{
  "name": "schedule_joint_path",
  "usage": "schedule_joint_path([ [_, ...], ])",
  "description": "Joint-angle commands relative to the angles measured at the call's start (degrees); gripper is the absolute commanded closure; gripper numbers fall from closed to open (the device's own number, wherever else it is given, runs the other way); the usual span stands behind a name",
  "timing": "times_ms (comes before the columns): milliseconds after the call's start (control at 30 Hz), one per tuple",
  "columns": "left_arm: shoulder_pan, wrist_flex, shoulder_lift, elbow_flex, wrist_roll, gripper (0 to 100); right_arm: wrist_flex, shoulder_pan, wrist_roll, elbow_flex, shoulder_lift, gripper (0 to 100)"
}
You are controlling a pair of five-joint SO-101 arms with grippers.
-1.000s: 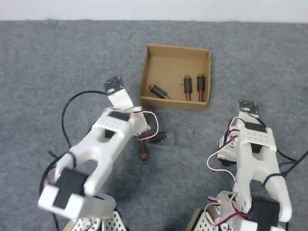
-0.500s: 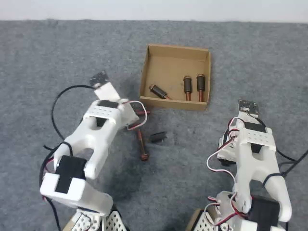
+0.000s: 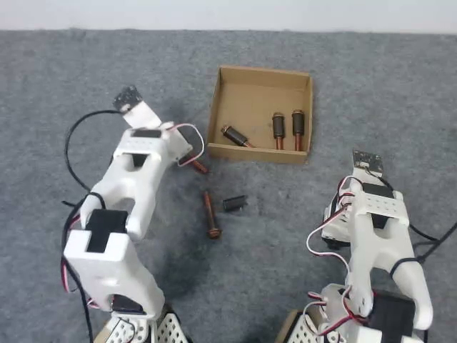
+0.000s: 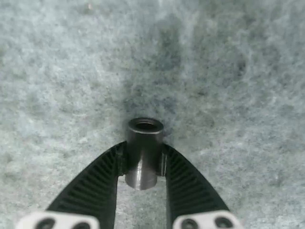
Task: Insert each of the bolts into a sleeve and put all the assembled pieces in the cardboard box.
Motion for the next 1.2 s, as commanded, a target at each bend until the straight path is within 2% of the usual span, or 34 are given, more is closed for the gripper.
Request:
schedule_joint_path([
  [0, 0.26, 7.74, -4.92, -5.58, 3.69, 96, -0.31, -0.57, 0.97, -0.26, -2.68, 99.2],
  [167, 2.37, 8.26, -9.93, -2.68, 4.57, 82, -0.40, -0.57, 0.97, -0.26, -2.68, 99.2],
  [233, 2.90, 8.26, -10.20, -2.07, 6.24, 80, -0.48, -0.57, 0.97, -0.26, -2.68, 99.2],
  [533, 1.23, 4.75, -7.38, -1.80, 7.21, 90, -0.40, -0.57, 0.97, -0.26, -2.68, 99.2],
  [667, 1.23, 2.11, -3.52, -2.33, 7.12, 91, -0.40, -0.57, 0.97, -0.26, -2.68, 99.2],
  [933, 1.14, 2.64, 1.85, -6.11, 7.12, 91, -0.31, -0.57, 0.97, -0.26, -2.68, 99.2],
  [1167, -3.25, 2.55, 8.53, -12.00, 7.12, 91, -0.31, -0.57, 0.97, -0.26, -2.68, 99.2],
])
